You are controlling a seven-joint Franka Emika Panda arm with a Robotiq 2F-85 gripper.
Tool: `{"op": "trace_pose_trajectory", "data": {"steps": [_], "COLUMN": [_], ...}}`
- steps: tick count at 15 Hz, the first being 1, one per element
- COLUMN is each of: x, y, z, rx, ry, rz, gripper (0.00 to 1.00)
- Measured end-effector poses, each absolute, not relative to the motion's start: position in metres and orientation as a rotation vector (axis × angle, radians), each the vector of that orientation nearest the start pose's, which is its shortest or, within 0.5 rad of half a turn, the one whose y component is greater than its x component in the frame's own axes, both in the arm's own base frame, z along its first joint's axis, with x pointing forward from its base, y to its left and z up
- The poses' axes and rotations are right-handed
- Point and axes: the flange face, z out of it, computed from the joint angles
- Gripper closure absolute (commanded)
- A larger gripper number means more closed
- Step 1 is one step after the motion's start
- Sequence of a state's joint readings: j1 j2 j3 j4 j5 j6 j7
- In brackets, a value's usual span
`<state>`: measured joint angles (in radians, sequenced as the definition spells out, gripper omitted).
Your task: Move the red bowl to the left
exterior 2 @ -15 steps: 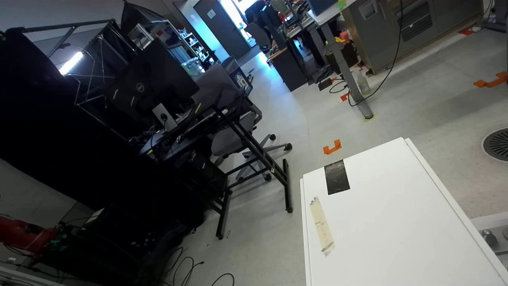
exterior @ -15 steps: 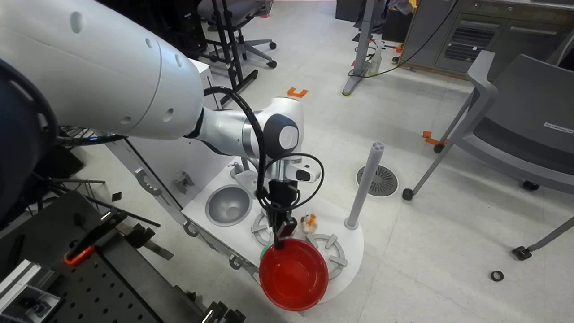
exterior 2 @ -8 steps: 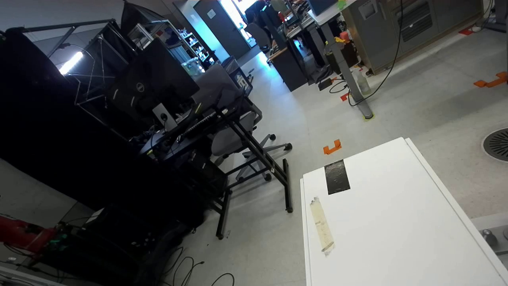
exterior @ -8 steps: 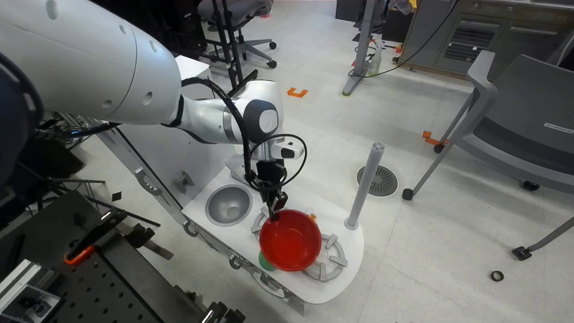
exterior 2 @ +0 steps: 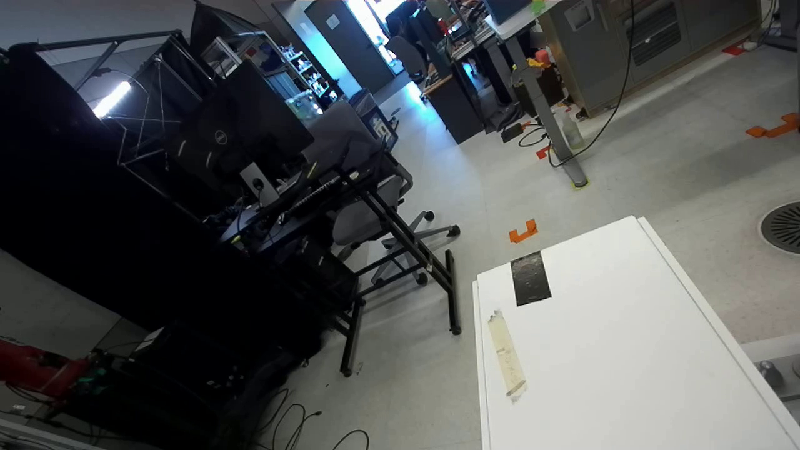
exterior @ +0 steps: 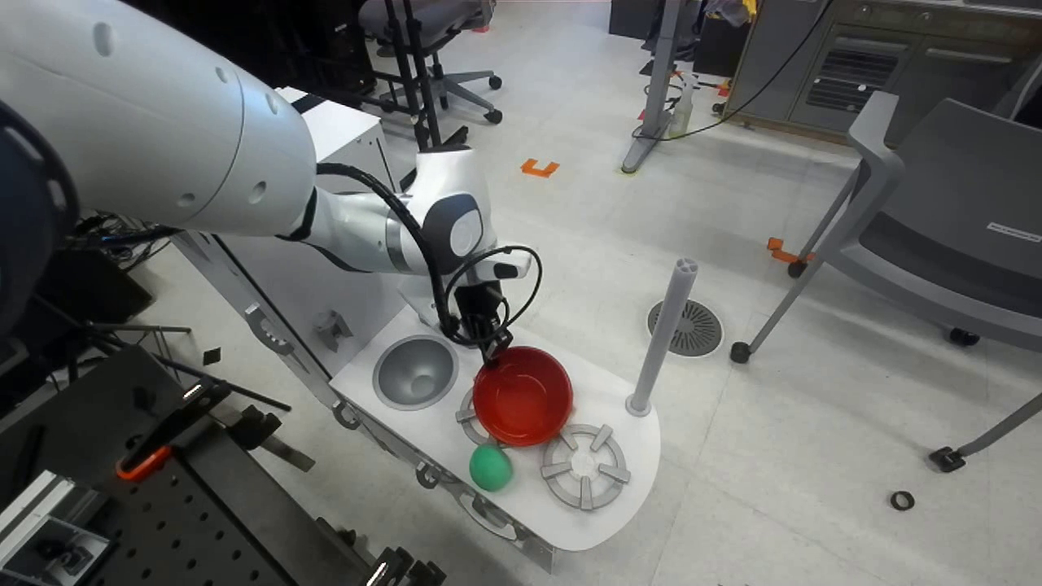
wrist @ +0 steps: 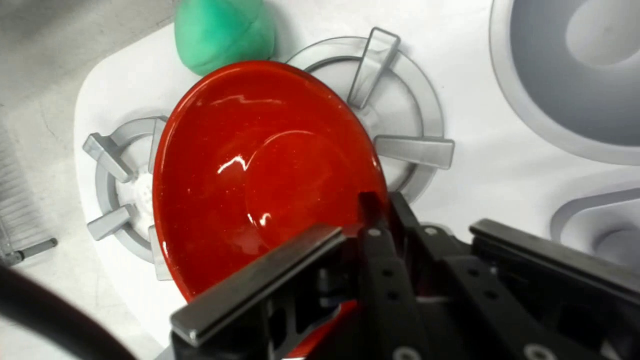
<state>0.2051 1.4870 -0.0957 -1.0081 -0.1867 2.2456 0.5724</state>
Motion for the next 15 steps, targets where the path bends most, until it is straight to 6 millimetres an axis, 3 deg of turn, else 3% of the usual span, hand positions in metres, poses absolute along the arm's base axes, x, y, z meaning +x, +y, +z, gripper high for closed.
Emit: {"op": "trace_pose_trajectory", "data": {"steps": [8, 10, 15], "x": [0.656, 0.655, 0.653], "y": [0.119, 0.119, 0.121], "z": [-0.115, -0.115, -0.117], "rx": [-3.426, -3.424, -3.391], "ry": [0.296, 0.294, 0.324], "rz": [0.301, 0.304, 0.331], "gripper": [0.98, 0.67, 0.31]}}
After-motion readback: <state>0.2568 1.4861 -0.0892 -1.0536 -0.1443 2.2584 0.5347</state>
